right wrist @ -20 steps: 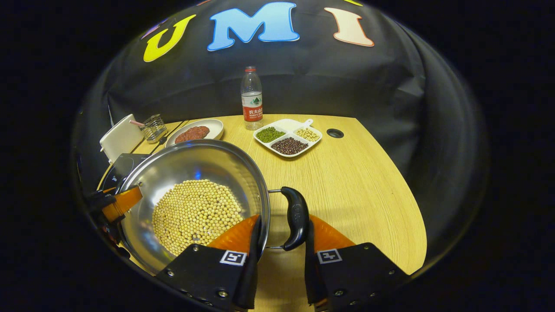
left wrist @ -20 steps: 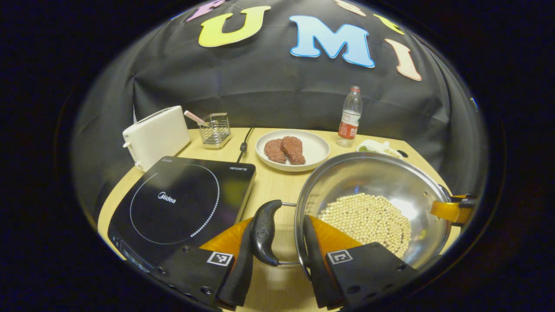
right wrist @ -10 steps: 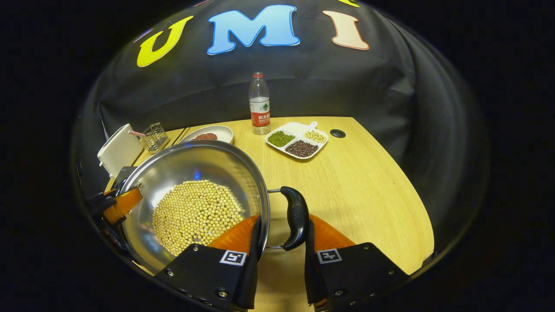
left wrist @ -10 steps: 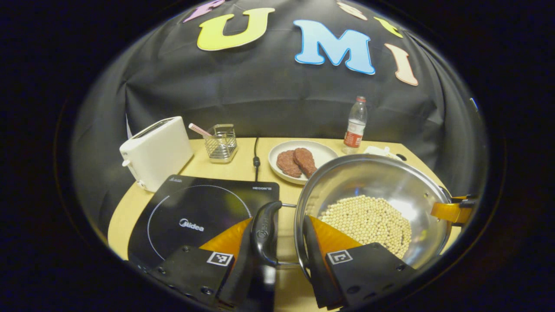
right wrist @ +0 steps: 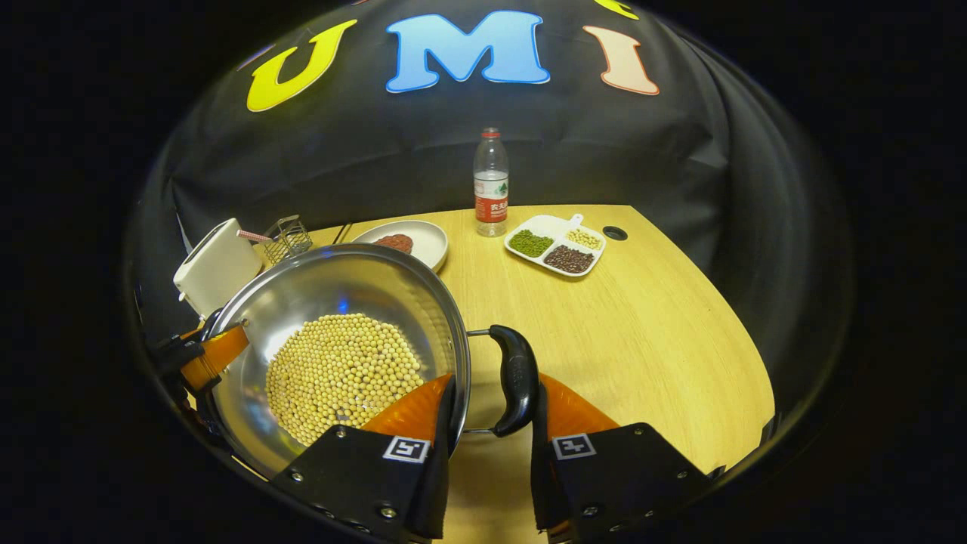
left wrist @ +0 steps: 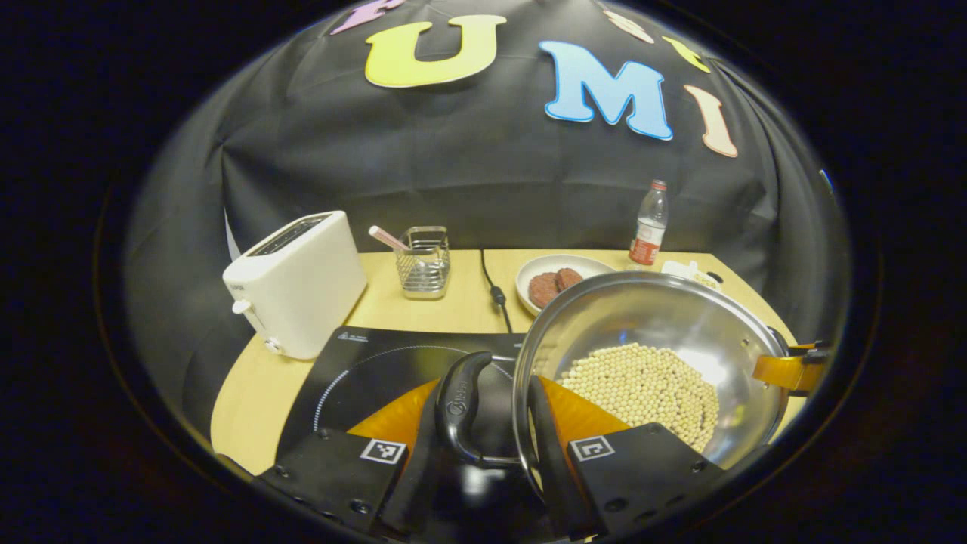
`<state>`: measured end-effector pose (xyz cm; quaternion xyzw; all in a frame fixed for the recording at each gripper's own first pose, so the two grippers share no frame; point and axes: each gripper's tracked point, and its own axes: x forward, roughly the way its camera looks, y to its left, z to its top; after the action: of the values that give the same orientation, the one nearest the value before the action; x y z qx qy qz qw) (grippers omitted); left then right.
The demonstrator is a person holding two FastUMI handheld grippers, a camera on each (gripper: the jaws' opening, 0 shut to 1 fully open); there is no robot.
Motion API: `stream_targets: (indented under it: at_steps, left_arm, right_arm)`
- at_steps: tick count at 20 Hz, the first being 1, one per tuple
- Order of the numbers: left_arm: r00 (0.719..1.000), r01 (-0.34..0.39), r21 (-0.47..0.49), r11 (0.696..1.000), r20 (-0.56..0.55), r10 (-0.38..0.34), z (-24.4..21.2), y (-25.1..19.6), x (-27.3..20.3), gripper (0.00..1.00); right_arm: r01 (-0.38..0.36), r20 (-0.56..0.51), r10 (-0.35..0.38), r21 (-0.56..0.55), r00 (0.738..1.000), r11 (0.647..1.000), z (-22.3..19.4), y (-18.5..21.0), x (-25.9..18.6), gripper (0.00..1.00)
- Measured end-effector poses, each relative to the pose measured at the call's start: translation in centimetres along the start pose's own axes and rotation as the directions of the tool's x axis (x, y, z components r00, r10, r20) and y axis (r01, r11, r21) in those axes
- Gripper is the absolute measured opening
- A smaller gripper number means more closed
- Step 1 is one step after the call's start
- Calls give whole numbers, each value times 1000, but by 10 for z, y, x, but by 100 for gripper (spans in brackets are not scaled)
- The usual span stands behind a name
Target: First push the handle of the pot to place it horizontally, then grasp the pot with both hands and set it on the induction cooktop.
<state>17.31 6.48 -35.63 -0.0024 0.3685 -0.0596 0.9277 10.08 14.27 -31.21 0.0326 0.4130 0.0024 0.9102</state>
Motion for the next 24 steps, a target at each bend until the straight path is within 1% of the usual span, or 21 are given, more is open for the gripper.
stream_targets:
  at_steps: [8,10,11,14,18,19,20,21,23,24]
  left_arm:
    - [1000,-17,36,999,4,17,2,72,-3,60]
    - [1000,-27,26,999,3,27,0,91,-3,64]
    - [1000,-31,17,999,1,31,-1,100,-5,60]
    - [999,-42,11,999,-2,42,-2,120,-6,60]
    - [999,-51,17,999,-15,51,-8,147,-2,60]
    - [999,-52,12,999,-11,52,-8,153,-3,60]
    - [998,-56,10,998,-15,56,-8,158,-2,69]
    - [998,-57,8,998,-15,57,-10,162,0,61]
    - [998,-57,2,998,-19,57,-11,169,0,60]
    - [998,-57,-1,998,-20,57,-12,172,1,65]
  right_arm:
    - [-16,-26,16,6,1000,1000,-10,72,-6,45]
    - [-21,-25,21,2,999,1000,-9,88,-7,45]
    - [-23,-21,23,-2,1000,1000,-8,97,-7,45]
    - [-29,-21,29,-16,999,999,-9,118,-6,45]
    - [-40,-46,39,-25,998,999,-17,145,-4,45]
    - [-39,-37,38,-31,999,999,-17,150,-3,45]
    - [-39,-36,37,-36,999,999,-16,154,-2,45]
    - [-36,-40,35,-37,999,999,-17,158,-3,44]
    - [-37,-37,35,-50,999,998,-14,166,-1,45]
    - [-35,-35,33,-53,999,998,-14,168,0,45]
